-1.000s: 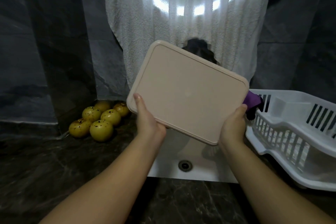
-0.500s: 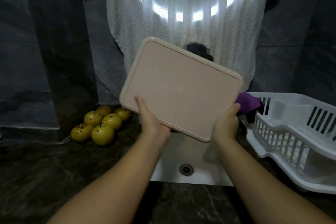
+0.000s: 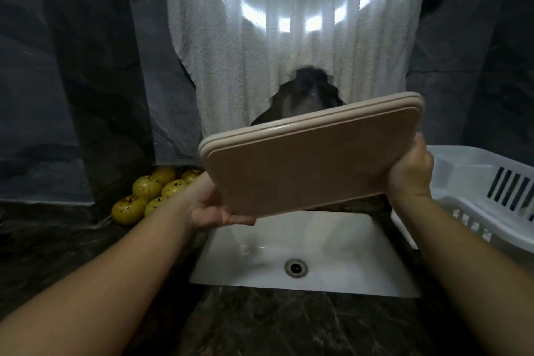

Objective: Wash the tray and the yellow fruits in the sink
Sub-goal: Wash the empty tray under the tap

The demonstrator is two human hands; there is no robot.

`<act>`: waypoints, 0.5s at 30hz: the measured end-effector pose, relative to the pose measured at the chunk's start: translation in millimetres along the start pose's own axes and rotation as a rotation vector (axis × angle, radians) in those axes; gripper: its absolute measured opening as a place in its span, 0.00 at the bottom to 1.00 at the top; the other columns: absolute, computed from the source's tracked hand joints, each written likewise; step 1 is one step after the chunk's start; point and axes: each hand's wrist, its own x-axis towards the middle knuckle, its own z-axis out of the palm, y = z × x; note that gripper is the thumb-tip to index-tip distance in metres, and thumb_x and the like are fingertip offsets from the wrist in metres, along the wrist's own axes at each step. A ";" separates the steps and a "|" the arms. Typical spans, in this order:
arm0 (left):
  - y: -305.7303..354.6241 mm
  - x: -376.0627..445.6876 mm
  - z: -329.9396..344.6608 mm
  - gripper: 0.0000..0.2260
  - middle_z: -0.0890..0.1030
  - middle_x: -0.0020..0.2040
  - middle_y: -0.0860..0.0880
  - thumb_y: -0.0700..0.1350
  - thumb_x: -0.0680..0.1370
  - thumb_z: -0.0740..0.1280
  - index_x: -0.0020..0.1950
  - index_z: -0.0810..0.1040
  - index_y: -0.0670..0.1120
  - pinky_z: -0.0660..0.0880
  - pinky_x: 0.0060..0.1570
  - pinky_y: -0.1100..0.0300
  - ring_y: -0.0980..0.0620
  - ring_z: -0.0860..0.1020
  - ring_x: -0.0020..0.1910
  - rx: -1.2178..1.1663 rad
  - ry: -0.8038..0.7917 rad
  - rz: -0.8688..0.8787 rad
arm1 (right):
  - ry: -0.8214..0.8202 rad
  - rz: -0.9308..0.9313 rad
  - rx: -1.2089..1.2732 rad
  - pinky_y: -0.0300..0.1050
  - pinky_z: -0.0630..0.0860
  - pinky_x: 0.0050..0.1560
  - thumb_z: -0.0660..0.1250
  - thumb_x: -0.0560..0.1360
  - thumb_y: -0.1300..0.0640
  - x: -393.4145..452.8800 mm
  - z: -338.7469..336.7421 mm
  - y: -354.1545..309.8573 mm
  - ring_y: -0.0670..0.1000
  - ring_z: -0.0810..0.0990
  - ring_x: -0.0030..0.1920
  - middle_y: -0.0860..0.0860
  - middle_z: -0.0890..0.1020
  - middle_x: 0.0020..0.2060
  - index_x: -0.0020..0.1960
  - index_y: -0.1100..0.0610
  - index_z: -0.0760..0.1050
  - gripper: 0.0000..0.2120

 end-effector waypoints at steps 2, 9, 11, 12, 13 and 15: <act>-8.5 0.6 5.1 0.15 0.81 0.60 0.29 0.42 0.75 0.66 0.57 0.82 0.35 0.77 0.49 0.27 0.25 0.79 0.59 -0.106 0.053 0.031 | -0.008 -0.050 0.021 0.45 0.73 0.48 0.51 0.79 0.42 1.3 -0.1 -1.3 0.45 0.78 0.41 0.51 0.79 0.40 0.37 0.49 0.74 0.19; -2.7 0.4 -4.8 0.13 0.84 0.42 0.34 0.38 0.86 0.56 0.60 0.74 0.29 0.81 0.45 0.49 0.40 0.84 0.36 0.091 0.288 -0.131 | -0.643 0.330 0.020 0.43 0.81 0.43 0.60 0.82 0.67 8.9 -14.5 3.9 0.50 0.82 0.43 0.52 0.82 0.50 0.66 0.56 0.76 0.16; -4.7 1.9 -7.0 0.14 0.83 0.46 0.36 0.40 0.87 0.55 0.66 0.72 0.31 0.79 0.51 0.46 0.41 0.82 0.43 0.164 0.330 -0.116 | -0.703 0.336 -0.117 0.39 0.80 0.37 0.61 0.80 0.69 7.6 -21.0 15.9 0.50 0.82 0.46 0.53 0.79 0.60 0.76 0.56 0.68 0.26; -6.3 3.7 -6.4 0.14 0.83 0.47 0.37 0.41 0.87 0.56 0.66 0.73 0.32 0.81 0.46 0.47 0.42 0.81 0.44 0.192 0.342 -0.101 | -0.702 0.344 -0.177 0.40 0.80 0.37 0.62 0.80 0.69 5.9 -22.1 22.8 0.51 0.84 0.47 0.53 0.79 0.62 0.78 0.56 0.67 0.27; -7.4 5.0 -7.1 0.14 0.83 0.47 0.38 0.42 0.88 0.57 0.65 0.74 0.33 0.83 0.41 0.50 0.43 0.81 0.43 0.212 0.353 -0.079 | -0.705 0.366 -0.211 0.44 0.81 0.40 0.62 0.80 0.69 4.9 -22.5 30.6 0.55 0.85 0.47 0.53 0.82 0.60 0.77 0.55 0.69 0.27; -12.0 8.9 -7.5 0.14 0.85 0.47 0.40 0.45 0.87 0.61 0.62 0.78 0.35 0.83 0.36 0.54 0.45 0.83 0.41 0.237 0.371 -0.012 | -0.682 0.397 -0.265 0.51 0.83 0.42 0.61 0.81 0.68 3.7 -17.3 42.2 0.58 0.87 0.47 0.54 0.87 0.52 0.71 0.52 0.75 0.22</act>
